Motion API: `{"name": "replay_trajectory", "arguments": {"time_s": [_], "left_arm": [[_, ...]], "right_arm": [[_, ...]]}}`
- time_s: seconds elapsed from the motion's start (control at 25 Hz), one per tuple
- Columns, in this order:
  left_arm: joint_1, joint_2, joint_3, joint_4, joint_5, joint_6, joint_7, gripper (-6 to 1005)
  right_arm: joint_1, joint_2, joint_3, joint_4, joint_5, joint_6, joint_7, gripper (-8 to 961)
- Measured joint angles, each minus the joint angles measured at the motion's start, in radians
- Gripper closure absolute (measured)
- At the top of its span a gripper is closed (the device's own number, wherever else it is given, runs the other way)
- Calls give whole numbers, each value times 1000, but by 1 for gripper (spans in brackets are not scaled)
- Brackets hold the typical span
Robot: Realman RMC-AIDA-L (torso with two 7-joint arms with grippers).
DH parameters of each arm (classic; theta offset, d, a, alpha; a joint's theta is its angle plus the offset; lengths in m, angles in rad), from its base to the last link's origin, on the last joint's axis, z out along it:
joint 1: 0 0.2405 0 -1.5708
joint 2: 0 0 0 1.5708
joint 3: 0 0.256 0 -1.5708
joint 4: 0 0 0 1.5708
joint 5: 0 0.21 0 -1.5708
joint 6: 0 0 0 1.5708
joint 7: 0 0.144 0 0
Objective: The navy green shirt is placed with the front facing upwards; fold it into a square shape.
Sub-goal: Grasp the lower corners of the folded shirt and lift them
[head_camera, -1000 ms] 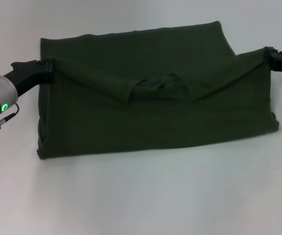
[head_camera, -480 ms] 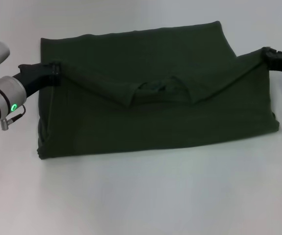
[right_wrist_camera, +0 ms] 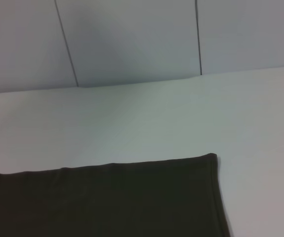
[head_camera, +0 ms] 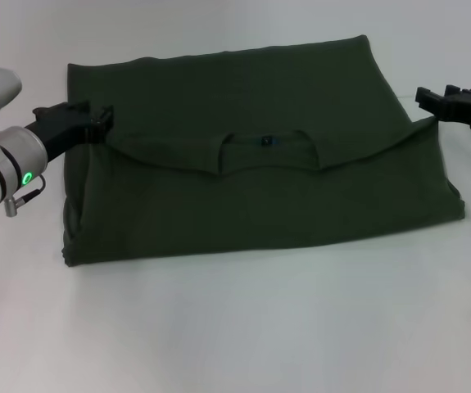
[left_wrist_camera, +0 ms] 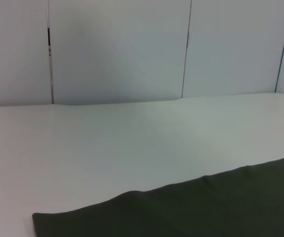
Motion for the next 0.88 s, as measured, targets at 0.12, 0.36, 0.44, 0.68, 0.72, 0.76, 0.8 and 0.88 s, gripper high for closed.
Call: {"name": "replay_trajectory", "arguments": {"time_s": [0.12,0.36,0.44,0.68,0.72,0.76,0.8,0.88], "left_arm": [[4,2,-1,7,-19,1,-7,720],[32,22,16,11,-60,18,-111,430],[53,33,65,27,-53,48,-211,373],[163,38,237,194,-51,286,-479,313],[187,38,264,231,-49,340,-514,303],[212,38,287,269,-43,391,-546,293],[229,39,298,296,-34,424,-569,293],[262,40,308,350,-5,483,-620,293]], "right_arm": [[-3,0,-1,-7,1,-19,13,401],[-20,-7,-21,-37,-10,-86,79,384],[-33,-9,-40,-58,-10,-123,91,378],[-79,11,-63,-154,-10,-239,108,294],[-92,13,-74,-170,-11,-274,108,269],[-92,13,-74,-170,-11,-274,108,269],[-96,13,-79,-175,-11,-290,109,268],[-102,16,-84,-178,-11,-313,109,268]]}}
